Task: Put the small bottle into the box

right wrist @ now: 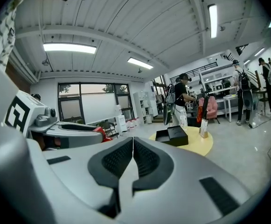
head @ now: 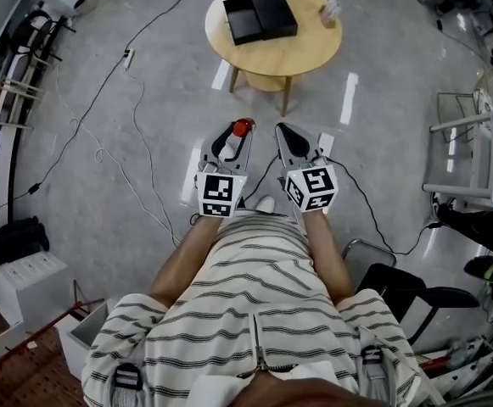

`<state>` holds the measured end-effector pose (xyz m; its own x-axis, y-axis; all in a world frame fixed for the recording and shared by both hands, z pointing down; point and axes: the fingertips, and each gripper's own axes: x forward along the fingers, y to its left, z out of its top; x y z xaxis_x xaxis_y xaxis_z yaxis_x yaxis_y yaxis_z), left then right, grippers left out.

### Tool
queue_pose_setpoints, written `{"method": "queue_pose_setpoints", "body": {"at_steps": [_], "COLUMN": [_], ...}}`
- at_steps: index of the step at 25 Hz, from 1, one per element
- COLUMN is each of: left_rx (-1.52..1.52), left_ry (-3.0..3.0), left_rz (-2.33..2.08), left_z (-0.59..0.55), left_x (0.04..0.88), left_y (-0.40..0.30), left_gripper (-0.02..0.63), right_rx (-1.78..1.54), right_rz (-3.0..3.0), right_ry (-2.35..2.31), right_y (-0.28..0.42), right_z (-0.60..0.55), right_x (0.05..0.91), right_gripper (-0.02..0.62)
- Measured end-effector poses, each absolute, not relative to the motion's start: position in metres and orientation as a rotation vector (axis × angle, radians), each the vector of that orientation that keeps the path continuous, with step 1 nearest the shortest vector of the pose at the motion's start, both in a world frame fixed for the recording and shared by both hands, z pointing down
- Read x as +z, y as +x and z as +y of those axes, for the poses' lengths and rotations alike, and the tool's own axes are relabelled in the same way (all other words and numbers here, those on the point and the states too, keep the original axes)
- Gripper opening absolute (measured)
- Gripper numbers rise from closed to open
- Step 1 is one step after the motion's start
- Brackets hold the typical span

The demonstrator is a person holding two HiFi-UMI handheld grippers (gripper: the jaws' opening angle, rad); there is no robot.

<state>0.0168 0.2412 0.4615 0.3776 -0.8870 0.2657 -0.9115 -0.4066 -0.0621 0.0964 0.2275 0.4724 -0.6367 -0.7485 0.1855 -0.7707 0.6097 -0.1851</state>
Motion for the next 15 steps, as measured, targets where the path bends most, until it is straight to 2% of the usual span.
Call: {"method": "queue_pose_setpoints", "body": {"at_steps": [15], "left_rx": [0.370], "left_ry": [2.511], "left_rz": [-1.631], "left_z": [0.132], "left_x": [0.479], "left_y": [-0.010], "left_gripper": [0.146], "right_rx": [0.371], "right_rz": [-2.696], "right_ry": [1.293], "right_y": [0.077], "right_z": [0.119], "right_x": [0.484], "right_gripper": [0.020]}}
